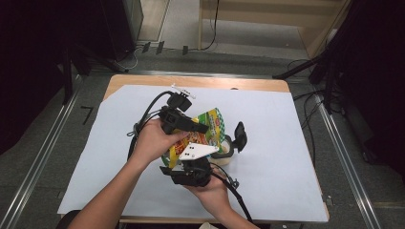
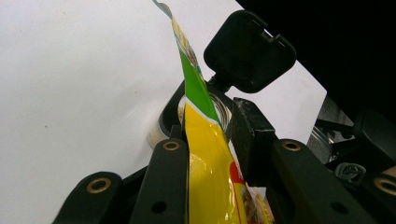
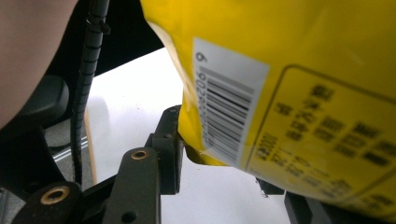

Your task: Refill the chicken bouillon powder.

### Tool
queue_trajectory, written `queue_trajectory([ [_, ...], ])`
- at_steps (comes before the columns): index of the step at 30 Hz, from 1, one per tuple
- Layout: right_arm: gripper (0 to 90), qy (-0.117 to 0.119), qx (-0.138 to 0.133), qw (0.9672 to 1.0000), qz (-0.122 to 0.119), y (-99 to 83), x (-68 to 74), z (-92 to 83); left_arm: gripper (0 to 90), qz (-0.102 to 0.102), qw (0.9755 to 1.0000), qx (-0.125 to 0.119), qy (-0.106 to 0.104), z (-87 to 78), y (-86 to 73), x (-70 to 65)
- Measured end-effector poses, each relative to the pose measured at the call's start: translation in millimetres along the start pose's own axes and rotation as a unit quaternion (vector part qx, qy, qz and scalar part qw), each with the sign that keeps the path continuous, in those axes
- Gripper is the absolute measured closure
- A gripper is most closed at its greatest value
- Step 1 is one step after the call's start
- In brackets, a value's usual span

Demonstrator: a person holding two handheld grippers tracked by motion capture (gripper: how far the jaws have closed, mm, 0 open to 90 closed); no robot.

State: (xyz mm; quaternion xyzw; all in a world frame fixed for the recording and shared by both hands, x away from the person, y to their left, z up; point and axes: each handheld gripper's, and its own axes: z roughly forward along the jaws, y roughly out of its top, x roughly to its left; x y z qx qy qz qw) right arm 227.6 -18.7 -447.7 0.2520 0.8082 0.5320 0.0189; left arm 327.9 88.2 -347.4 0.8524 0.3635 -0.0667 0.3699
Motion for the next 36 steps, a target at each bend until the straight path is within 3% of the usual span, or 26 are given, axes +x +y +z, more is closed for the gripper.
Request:
queue_trajectory([
  [28,59.1,0.003,0.002,0.9997,0.025,6.3,-1.8,-1.0,75.4,-0.007,0.9998,0.011,-0.013,1.9,8.6,5.0],
  [36,60.8,0.002,0.0,0.9998,0.021,7.3,-0.1,-1.7,75.3,-0.002,0.9999,0.01,-0.003,-0.5,8.6,0.5],
])
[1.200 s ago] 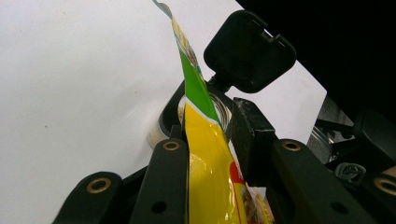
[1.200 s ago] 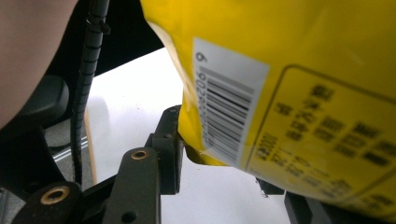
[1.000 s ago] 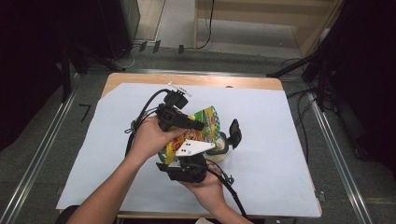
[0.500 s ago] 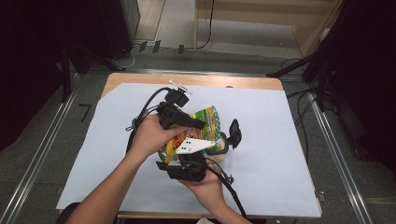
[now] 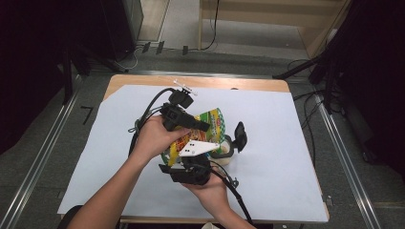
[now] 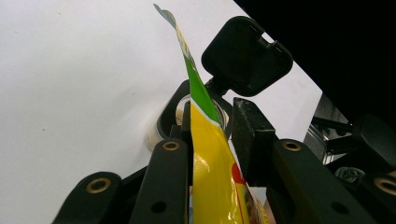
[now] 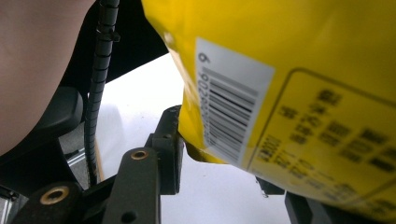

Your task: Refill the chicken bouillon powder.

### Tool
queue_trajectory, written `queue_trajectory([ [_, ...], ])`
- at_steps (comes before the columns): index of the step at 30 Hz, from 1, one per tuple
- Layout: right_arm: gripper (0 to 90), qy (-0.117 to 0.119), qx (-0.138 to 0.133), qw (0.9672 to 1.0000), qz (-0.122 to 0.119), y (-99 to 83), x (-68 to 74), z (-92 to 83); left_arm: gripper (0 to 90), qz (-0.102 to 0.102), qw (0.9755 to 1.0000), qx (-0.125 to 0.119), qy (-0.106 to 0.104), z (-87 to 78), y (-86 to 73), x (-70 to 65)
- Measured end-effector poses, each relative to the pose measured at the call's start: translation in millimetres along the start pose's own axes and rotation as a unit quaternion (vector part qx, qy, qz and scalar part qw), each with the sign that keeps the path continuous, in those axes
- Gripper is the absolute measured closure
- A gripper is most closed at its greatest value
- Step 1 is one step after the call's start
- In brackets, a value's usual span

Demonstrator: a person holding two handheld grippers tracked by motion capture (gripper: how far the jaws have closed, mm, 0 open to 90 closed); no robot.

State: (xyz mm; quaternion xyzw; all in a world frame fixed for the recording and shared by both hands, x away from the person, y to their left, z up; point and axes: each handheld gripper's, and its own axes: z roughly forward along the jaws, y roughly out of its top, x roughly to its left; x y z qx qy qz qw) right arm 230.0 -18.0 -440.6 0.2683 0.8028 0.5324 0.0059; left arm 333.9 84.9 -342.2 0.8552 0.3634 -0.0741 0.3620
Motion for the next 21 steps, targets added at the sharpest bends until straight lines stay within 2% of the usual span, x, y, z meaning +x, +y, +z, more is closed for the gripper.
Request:
queue_trajectory([
  [5,61.7,0.008,0.004,0.9999,0.006,-0.6,-1.4,-0.4,75.1,0.002,1.0,0.003,0.0,1.7,0.0,-0.6],
  [21,64.2,0.01,0.003,0.9999,0.01,-2.9,-2.0,-1.0,75.2,0.005,1.0,0.004,0.003,3.4,-0.3,-1.9],
])
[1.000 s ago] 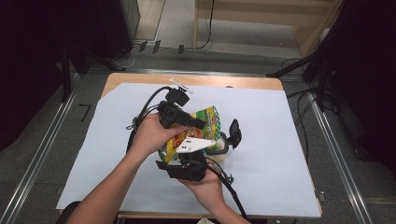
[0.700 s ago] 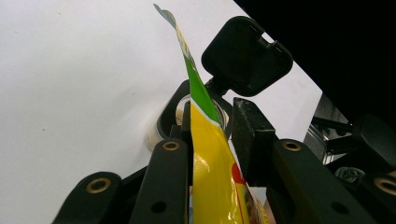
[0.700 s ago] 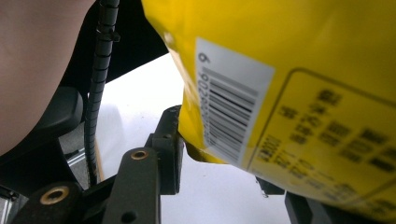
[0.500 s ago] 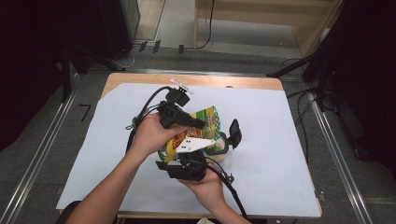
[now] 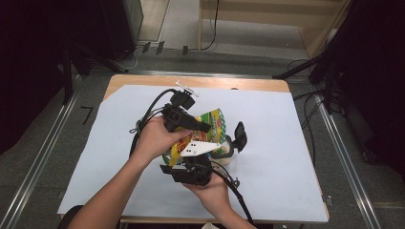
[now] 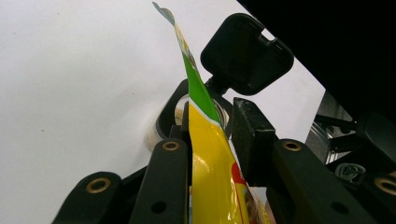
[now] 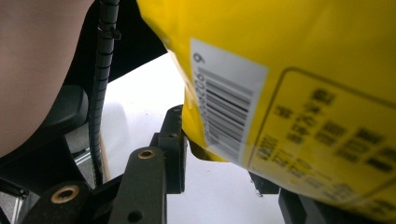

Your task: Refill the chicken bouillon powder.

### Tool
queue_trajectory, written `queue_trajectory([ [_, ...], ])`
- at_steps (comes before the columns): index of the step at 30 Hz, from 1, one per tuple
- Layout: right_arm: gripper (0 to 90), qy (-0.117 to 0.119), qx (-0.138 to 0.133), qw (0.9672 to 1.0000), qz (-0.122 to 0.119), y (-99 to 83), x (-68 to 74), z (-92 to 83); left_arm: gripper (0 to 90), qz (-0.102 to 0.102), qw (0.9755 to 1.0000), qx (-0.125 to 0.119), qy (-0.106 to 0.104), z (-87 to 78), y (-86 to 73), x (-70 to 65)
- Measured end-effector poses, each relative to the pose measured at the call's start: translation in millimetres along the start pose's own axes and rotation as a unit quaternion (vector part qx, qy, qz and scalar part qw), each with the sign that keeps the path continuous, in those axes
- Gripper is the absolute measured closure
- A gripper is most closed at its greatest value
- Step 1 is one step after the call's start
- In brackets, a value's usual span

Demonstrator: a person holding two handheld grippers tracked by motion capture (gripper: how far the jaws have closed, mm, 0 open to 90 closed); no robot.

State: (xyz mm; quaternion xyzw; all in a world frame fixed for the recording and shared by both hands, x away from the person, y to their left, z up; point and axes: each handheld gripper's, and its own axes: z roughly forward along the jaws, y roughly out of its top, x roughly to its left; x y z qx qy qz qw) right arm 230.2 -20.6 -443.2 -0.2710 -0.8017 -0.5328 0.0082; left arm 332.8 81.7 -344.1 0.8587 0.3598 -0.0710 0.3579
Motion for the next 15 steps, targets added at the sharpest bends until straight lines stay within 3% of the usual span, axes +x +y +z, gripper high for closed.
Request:
queue_trajectory([
  [15,65.1,-0.003,0.004,1.0,-0.004,-2.6,0.3,0.9,75.2,0.001,1.0,0.002,0.002,2.3,-0.2,-0.5],
])
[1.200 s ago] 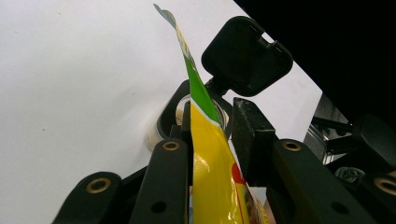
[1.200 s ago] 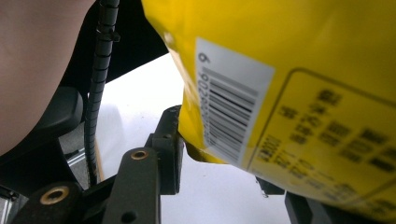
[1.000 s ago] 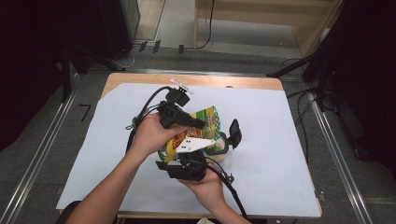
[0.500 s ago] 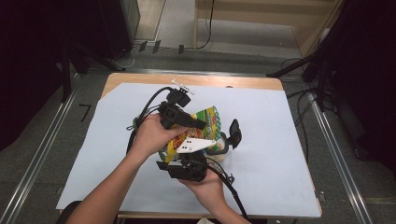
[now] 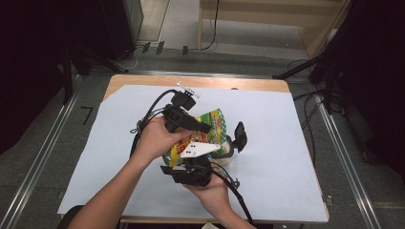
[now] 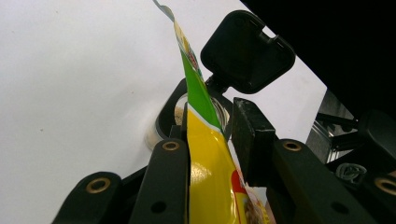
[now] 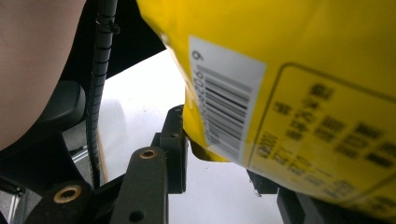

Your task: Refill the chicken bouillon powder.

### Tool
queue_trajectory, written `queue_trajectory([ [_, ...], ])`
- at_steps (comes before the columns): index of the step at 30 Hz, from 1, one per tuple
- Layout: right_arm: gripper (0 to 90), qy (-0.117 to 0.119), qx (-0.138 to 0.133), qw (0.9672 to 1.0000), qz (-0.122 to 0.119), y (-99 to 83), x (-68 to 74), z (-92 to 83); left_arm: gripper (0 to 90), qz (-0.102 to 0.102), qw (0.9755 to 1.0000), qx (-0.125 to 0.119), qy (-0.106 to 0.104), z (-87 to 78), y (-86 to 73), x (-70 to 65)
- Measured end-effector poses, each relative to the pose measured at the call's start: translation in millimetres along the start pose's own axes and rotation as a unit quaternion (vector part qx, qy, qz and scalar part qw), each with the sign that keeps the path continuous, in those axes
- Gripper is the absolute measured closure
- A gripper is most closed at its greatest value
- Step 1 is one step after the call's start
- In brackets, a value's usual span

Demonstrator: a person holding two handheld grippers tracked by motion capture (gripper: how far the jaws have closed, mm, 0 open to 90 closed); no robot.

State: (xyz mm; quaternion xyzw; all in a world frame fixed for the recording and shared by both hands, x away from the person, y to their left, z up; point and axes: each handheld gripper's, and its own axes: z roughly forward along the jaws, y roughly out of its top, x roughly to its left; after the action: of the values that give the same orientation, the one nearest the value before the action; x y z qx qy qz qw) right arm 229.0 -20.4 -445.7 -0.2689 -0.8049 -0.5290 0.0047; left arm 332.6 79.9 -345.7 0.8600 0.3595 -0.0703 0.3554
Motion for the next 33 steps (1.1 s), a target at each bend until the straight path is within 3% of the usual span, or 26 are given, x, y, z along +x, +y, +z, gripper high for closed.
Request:
queue_trajectory([
  [33,64.6,0.002,-0.002,1.0,0.0,0.7,1.7,-2.0,74.3,-0.012,0.9998,0.004,-0.013,-0.2,-0.4,6.4],
])
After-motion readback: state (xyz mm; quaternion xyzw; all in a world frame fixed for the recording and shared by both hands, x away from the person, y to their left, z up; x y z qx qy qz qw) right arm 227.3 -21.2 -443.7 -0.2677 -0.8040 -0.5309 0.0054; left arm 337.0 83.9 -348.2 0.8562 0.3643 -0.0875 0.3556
